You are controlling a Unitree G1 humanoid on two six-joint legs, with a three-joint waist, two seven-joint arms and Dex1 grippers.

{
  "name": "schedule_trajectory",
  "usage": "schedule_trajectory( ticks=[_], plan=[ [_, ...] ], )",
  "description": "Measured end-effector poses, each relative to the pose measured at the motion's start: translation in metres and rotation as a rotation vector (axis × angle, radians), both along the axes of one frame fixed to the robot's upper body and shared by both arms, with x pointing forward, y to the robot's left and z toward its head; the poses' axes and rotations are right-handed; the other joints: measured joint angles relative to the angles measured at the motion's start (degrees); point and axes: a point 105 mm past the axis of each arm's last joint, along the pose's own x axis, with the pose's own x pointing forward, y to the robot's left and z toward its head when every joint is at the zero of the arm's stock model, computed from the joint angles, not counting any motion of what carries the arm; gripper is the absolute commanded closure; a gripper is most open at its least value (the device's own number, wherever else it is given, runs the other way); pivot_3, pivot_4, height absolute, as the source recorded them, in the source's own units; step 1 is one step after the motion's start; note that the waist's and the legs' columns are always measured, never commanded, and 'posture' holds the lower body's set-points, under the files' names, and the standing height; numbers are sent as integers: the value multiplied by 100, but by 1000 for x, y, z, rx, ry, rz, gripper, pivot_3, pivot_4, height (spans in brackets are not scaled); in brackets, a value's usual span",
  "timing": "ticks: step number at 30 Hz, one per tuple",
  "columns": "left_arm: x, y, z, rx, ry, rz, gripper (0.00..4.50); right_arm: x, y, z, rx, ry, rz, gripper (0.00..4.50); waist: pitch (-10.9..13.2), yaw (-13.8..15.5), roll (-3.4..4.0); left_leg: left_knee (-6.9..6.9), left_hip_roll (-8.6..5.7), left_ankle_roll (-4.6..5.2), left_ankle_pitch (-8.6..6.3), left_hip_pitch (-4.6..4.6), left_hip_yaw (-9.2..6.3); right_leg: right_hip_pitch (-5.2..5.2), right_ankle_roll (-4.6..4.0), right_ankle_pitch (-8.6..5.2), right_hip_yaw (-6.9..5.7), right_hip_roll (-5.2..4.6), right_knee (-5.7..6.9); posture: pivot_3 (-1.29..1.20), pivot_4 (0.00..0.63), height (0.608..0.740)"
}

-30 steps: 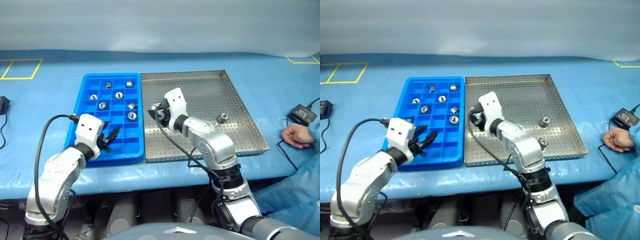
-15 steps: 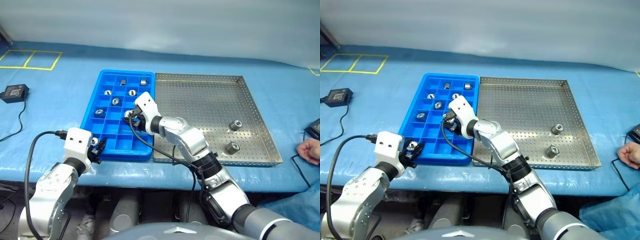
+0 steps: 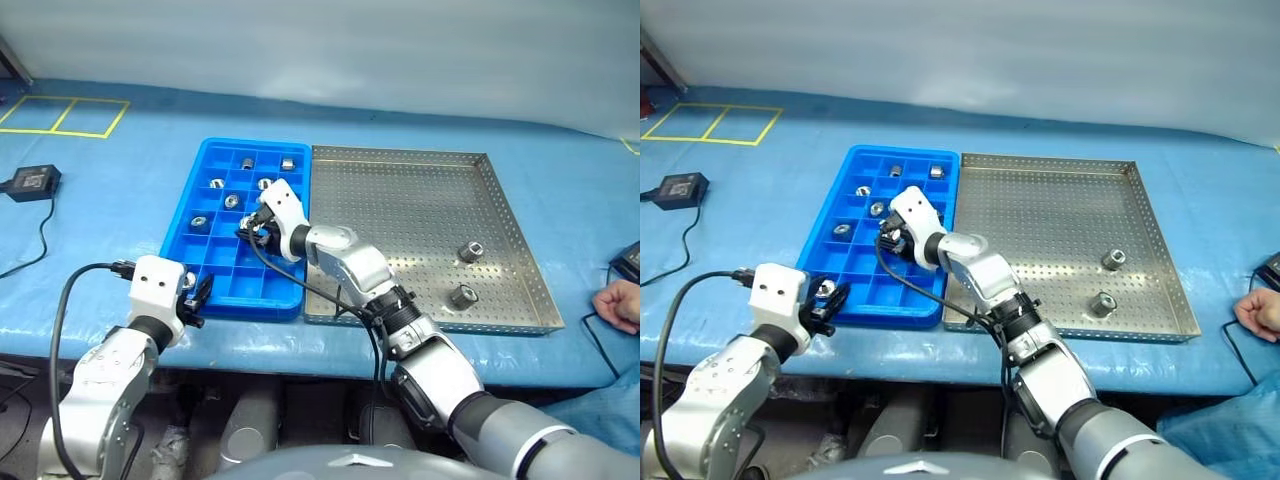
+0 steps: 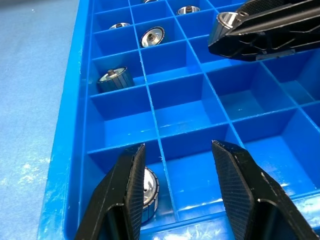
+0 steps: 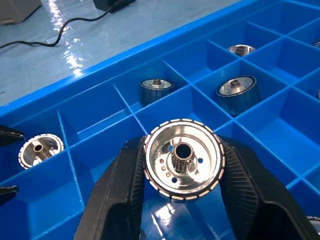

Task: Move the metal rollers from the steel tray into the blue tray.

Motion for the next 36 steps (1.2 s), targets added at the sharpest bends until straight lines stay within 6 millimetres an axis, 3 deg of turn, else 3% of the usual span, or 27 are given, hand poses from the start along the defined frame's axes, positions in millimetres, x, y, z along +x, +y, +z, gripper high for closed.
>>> schedule_trajectory(
  ticks=[4,10,13,16,18,25,28,36],
  plan=[
    [0,-2,0,0,1,-3,2222,9,-5,-3,0,-16,-43,530,0,-1,0,-1,13,-8,-2,0,0,-1,-12,-3,-2,10,1,281,150,740],
    [4,-15,0,-14,-5,-48,2222,13,-10,13,51,-91,-78,530,0,-6,1,-3,19,-6,-1,-2,1,2,-17,-5,-1,17,1,245,150,740],
    [9,-24,5,-50,-29,-84,2222,7,-22,31,79,-162,-88,530,1,13,1,-1,19,-4,0,-10,-7,2,-19,-7,-4,17,0,209,150,740],
    [22,-37,19,-126,-97,-135,2222,-4,-48,50,63,-230,-115,530,0,30,1,8,19,-13,-6,-11,-13,1,-19,-7,-12,15,-3,161,150,740],
    [31,-50,26,-160,-128,-190,2222,-10,-72,51,15,-244,-157,530,-1,27,-1,11,17,-13,-5,-9,-14,7,-19,-7,-18,11,-2,122,150,740],
    [58,-111,34,-212,-142,-463,2222,-26,-167,18,-250,-115,-436,530,-2,-191,-2,16,17,18,12,-21,0,16,-35,-1,-26,4,2,-19,150,740],
    [60,-124,35,-223,-144,-535,2222,-29,-188,10,-301,-61,-522,530,-1,-427,-1,16,17,24,7,-20,9,13,-54,7,-16,14,2,-60,150,740],
    [47,-156,29,-256,-107,-741,2222,-42,-245,-9,-393,80,-793,530,-2,-650,-1,25,28,29,4,-19,13,16,-31,-6,-1,19,4,-109,150,740]
  ],
)
